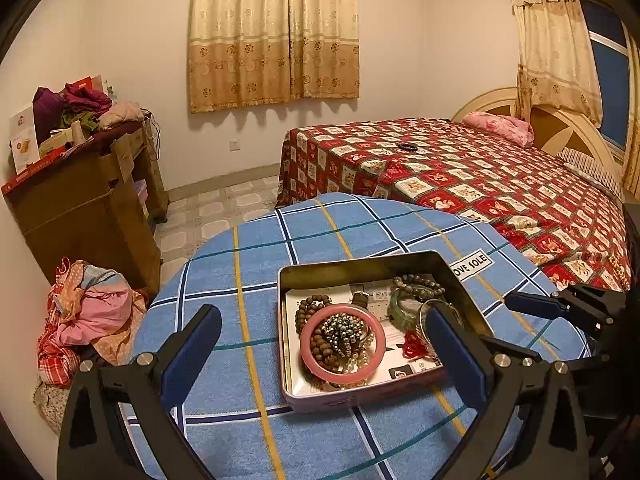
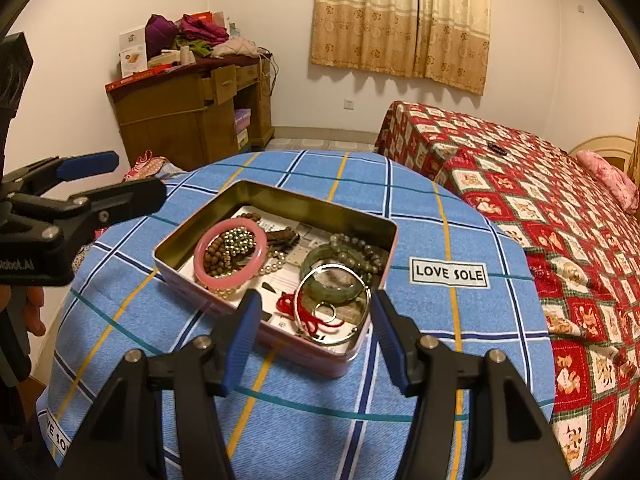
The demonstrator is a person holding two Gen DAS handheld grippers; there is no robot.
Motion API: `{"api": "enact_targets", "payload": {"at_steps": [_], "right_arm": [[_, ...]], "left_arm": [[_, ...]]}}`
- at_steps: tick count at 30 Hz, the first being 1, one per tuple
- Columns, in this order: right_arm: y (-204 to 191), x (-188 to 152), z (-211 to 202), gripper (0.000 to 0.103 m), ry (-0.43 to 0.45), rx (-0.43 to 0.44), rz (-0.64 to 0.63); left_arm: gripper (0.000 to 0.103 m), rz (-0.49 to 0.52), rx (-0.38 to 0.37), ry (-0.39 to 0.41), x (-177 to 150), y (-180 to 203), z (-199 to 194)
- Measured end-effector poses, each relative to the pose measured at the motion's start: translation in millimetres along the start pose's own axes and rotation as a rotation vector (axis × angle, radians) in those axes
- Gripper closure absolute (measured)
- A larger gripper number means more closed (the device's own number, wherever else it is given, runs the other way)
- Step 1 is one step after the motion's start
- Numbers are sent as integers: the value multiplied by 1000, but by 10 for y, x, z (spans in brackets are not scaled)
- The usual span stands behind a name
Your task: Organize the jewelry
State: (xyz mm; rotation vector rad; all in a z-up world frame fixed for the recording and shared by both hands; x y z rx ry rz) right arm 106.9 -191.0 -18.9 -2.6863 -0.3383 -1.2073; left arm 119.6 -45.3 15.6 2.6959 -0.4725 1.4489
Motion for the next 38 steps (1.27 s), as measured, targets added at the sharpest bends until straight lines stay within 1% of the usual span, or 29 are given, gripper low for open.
{"api": "enact_targets", "payload": {"at_steps": [3, 4, 5, 6, 9, 13, 17, 18, 25, 30, 32, 38], "right_arm": [[-5, 2, 0, 44, 1, 2, -1], [-6, 2, 2, 44, 1, 2, -2], [-6, 2, 0, 44, 2, 2, -2], [-9, 3, 0, 44, 3, 2, -4], [-12, -1, 8, 44, 3, 3, -5], [-18, -3, 10, 44, 0, 3, -6], [-24, -6, 10, 44, 0, 6, -7], [-25, -8, 12, 44, 0, 5, -6], [-39, -20, 21, 44, -5, 7, -8], [-65, -29, 22, 44, -5, 10, -16], [-64, -30, 24, 44, -5, 9, -16], [-52, -30, 33, 44, -10, 7, -13]], "left_arm": [[1, 0, 23, 2, -15, -4, -9], [1, -1, 52, 5, -31, -7, -19], [1, -3, 75, 20, -45, -10, -46], [1, -10, 82, 42, -60, -12, -78], [1, -40, 73, 36, -68, -44, -70], [1, -31, 97, 24, -71, -32, -44], [1, -91, 45, 17, -88, -76, -17], [1, -93, 48, 17, -91, -80, -15], [1, -79, 115, 7, -113, -97, -4], [1, -68, 120, -6, -135, -97, 23], [1, -74, 122, 5, -151, -109, 8], [1, -72, 91, 27, -138, -86, -18]]}}
Point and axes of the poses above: each gripper's, at about its wrist camera, not at the fingertips, and z roughly the way its jaws point, y to its right, x to its top, the point moved 2 cm from there along z, roughly the way its jaws point, and after that the axes turned 7 degrees about z, right-handed, at the moved point
